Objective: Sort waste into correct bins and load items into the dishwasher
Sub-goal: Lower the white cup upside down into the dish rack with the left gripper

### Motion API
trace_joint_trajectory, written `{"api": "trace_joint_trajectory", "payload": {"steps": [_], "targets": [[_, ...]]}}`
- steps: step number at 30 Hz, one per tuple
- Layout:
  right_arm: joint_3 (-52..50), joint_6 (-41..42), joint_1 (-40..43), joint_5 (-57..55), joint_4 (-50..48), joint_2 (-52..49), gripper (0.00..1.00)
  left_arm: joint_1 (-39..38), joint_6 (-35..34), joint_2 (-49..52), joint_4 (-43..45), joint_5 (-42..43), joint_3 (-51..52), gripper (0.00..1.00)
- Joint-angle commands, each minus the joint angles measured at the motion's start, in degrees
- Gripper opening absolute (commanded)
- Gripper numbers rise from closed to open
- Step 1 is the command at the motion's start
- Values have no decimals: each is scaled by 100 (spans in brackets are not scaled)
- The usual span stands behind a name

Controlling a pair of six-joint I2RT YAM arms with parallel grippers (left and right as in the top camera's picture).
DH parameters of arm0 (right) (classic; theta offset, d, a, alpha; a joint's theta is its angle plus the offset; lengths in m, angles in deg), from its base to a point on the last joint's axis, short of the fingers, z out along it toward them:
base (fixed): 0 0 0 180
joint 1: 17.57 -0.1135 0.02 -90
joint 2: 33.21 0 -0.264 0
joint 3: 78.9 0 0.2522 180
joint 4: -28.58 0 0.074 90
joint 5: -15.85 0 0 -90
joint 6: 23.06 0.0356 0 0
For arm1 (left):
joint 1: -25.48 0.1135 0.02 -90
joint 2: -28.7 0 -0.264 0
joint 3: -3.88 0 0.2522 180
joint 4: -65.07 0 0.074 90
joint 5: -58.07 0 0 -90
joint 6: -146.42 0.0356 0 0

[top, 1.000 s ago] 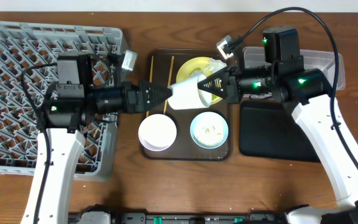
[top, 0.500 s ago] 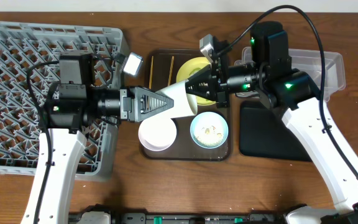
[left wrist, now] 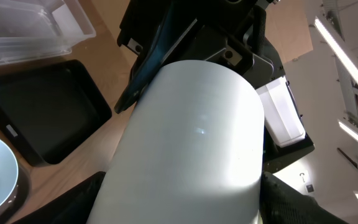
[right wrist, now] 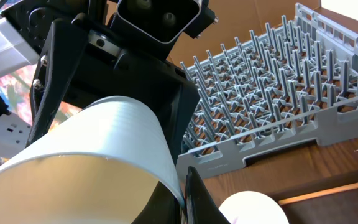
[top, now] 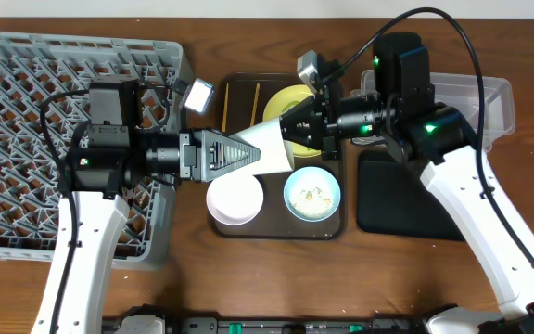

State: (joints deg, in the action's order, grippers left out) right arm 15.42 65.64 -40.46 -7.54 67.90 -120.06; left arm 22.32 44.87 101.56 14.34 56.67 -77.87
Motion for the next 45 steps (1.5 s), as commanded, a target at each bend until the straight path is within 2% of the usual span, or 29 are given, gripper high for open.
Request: {"api": "trace_joint_trajectory", "payload": {"steps": [1,5,11,13,14,16,18,23,26,29,35,40,45], "targets": [[39,149,72,-531,-48,-17,1,-83,57,-63,-20,153,-37,73],[39,149,72,-535,-46,-17,1,-83,59,-63,-17,83,-37,60],[39,173,409,-782,17,-15,1,-79,57,-63,-22,-431,-37,54],[39,284,577,-721,48,-7,8,-79,57,-63,-22,-590,-37,54],[39,297,645,-664,81,-4,19,-79,55,-63,-22,-699,-37,53],[39,297,780,-601,188,7,23,-79,55,-63,-24,-999,-37,50],[39,297,951,-601,391,9,25,-79,55,-66,-79,-1648,-37,45],[39,299,1126,-1036,1062,7,44,-70,33,-188,-815,-3781,-42,41],[39,297,1088,-1528,1644,7,46,70,-70,-376,-1464,-4983,-162,38],[37,297,951,-2146,2214,7,47,382,-490,-664,-2273,-6509,-411,38],[28,295,422,-3145,2750,2,50,1193,-1368,-1189,-3394,-9291,-564,38],[26,295,-125,-3676,2761,-15,52,2013,-1453,-1189,-3565,-9947,-470,38],[26,295,-614,-4050,2647,-52,50,2981,-1648,-632,-3526,-9958,-358,38]]}}
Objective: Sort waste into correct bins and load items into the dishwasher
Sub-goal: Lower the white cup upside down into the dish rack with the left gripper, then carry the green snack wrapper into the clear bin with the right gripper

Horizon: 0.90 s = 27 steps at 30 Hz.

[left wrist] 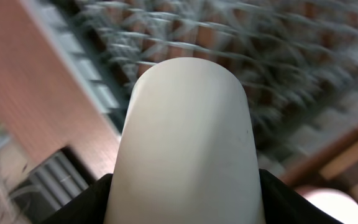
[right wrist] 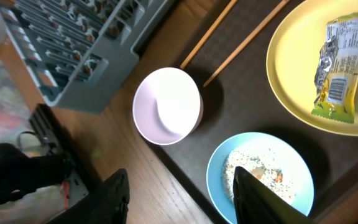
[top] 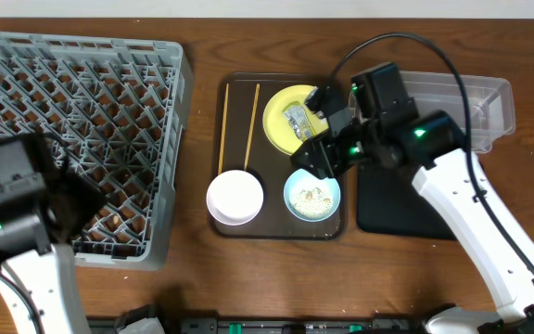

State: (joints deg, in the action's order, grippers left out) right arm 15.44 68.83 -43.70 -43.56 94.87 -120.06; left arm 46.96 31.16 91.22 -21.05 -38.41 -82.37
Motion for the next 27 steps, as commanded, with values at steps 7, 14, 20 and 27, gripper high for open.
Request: {"api": "trace_joint_trajectory", "payload": {"steps": [7,14,20,27], "targets": [[24,-22,-382,-531,4,-52,49,1161,-358,1412,197,-136,92,38],[26,-22,-385,-531,96,-52,49,1445,-356,2090,269,160,92,59],[24,-24,-382,-535,107,-52,49,1681,-76,2170,448,911,28,88],[26,-20,-361,-682,68,-52,57,1655,629,1692,361,2380,-614,98]]}}
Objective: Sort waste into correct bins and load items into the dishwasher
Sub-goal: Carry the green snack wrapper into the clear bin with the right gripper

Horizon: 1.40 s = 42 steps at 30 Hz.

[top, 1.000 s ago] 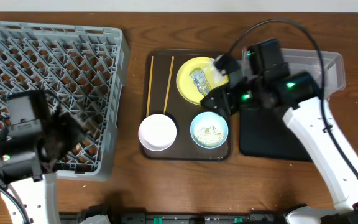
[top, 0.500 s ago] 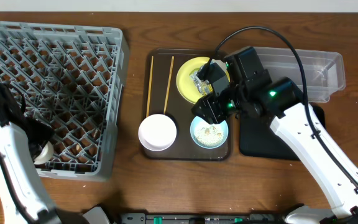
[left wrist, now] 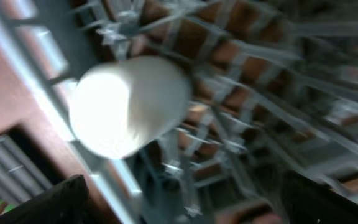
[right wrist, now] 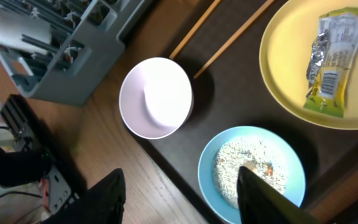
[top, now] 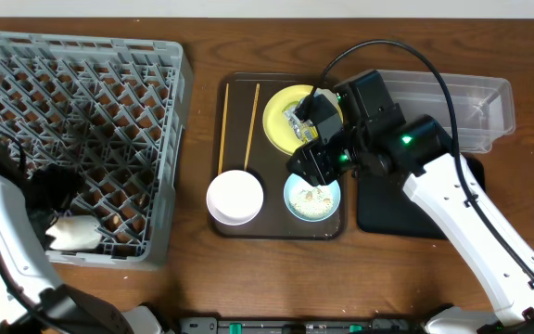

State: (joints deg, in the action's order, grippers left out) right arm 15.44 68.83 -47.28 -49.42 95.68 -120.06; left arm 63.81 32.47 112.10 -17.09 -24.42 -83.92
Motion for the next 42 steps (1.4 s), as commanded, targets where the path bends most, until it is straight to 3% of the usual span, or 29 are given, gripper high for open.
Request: {"api": "trace_joint_trajectory", "payload": {"steps": [1,3,5,7,11,16,21,25,30,33,42], "targets": [[24,-15,11,-96,-42,-52,57,-92,640,-492,-35,1226,-518,98],[24,337,74,-348,-155,-52,57,-323,885,-717,-28,1596,-575,98],[24,977,133,-999,-262,-59,49,-693,1145,-938,-20,1674,-575,98],[24,1403,166,-1613,-330,-90,50,-1207,1453,-1134,-24,1670,-575,98],[24,1390,166,-1939,-485,-299,67,-2422,1794,-1392,-17,1515,-575,98],[24,1390,162,-2424,-896,-944,68,-3580,1792,-1456,-229,813,-570,98],[24,1294,164,-3126,-1696,-1963,69,-4054,1794,-1449,-323,649,-568,100],[26,1025,157,-2494,-2218,-2704,60,-4083,1794,-1449,-321,651,-568,99],[26,1086,188,-2682,-2411,-3303,47,-4083,1794,-1449,-319,651,-570,99],[44,1093,238,-2430,-2446,-3335,2,-4083,1792,-1449,-319,651,-568,99],[334,1088,660,-2455,-1923,-1611,1,-4083,1792,-1449,-319,651,-570,98]]}}
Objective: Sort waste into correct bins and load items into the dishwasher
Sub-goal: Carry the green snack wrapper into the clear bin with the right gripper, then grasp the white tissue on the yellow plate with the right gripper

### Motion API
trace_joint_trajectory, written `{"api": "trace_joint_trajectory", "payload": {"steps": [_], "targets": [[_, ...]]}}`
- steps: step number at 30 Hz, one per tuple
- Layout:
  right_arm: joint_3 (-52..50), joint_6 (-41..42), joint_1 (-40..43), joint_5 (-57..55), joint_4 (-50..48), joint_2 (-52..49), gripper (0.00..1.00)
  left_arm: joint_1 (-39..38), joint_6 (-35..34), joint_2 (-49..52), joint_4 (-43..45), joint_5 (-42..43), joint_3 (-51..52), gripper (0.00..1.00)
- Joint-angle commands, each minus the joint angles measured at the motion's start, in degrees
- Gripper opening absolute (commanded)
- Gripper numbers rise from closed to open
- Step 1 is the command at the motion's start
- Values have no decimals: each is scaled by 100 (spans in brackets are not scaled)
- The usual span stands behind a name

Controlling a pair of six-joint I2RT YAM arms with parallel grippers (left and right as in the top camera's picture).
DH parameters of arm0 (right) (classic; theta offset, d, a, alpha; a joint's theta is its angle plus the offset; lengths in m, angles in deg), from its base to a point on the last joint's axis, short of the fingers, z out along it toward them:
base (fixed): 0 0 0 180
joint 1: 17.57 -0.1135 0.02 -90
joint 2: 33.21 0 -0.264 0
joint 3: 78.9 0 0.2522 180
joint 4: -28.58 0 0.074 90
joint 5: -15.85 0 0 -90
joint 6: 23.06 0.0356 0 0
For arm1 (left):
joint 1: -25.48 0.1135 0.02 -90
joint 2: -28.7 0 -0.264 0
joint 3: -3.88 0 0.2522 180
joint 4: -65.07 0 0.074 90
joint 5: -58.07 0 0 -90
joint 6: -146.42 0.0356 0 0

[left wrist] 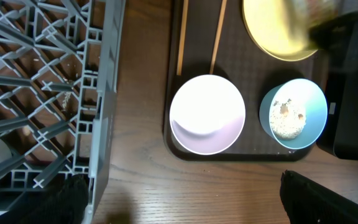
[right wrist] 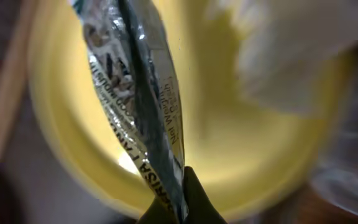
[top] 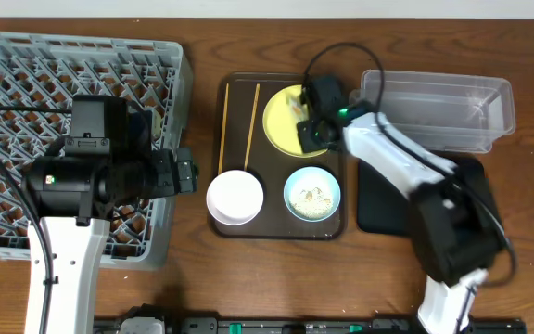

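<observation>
My right gripper (right wrist: 182, 186) is shut on a silver and green snack wrapper (right wrist: 142, 93), pinched edge-on just above the yellow plate (right wrist: 260, 143). Seen from overhead, that gripper (top: 311, 125) sits at the plate's right side (top: 281, 121). My left gripper (left wrist: 185, 205) is open and empty, hanging over the table between the grey dish rack (left wrist: 55, 74) and the brown tray (left wrist: 229, 155). On the tray are a white bowl (top: 235, 197), a blue bowl (top: 312, 196) with food scraps, and two chopsticks (top: 222, 125).
A clear plastic bin (top: 434, 102) stands at the back right, with a black bin (top: 387, 199) in front of it. The rack (top: 26, 65) fills the left side. My left arm (top: 91, 176) covers the rack's right part.
My right gripper was open above the bowls and is now down at the yellow plate, shut on the wrapper. My left gripper has moved from the rack's front left to its right edge.
Both grippers met over the tray with a white cup between them. Then my left gripper held the cup over the rack while the right hung open above the tray. The cup then lay in the rack's front left, let go. Now the right holds the wrapper.
</observation>
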State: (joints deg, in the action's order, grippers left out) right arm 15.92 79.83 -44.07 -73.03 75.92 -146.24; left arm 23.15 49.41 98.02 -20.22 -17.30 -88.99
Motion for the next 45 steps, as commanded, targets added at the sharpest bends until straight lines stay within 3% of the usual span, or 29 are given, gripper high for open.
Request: {"api": "trace_joint_trajectory", "payload": {"steps": [1,12,13,17,21,24,26,30,32,35,40,45], "targets": [[284,-20,472,-140,105,1176,1,-17,101,-42,-7,-61,-61,98],[282,-935,1989,-254,1687,1325,1,-17,98,-42,-7,-61,-63,98],[282,-975,2072,-249,1700,1325,4,-17,101,-42,-7,-61,-61,98],[282,-1150,2216,-168,1685,1327,52,-17,98,-42,-7,-61,-61,98],[284,-1147,2190,90,1580,1329,60,-17,98,-42,-7,-61,-61,98],[284,-1121,2153,179,1432,1329,60,-17,98,-42,-7,-61,-61,98],[284,-1130,2146,977,1333,1331,58,-17,98,-42,-7,-61,-63,98],[284,-1126,1919,2695,874,1327,23,-17,98,-42,-7,-61,-61,98],[284,-1126,1628,2677,549,1327,16,-17,98,-42,-7,-61,-61,98],[284,-1126,1145,1851,262,1274,27,-17,101,-42,-7,-61,-63,98],[284,-1126,273,-494,-378,717,66,-17,98,-42,-7,-61,-61,98],[284,-1123,74,-1093,-1189,-175,73,-17,98,-42,-7,-61,-61,98]]}}
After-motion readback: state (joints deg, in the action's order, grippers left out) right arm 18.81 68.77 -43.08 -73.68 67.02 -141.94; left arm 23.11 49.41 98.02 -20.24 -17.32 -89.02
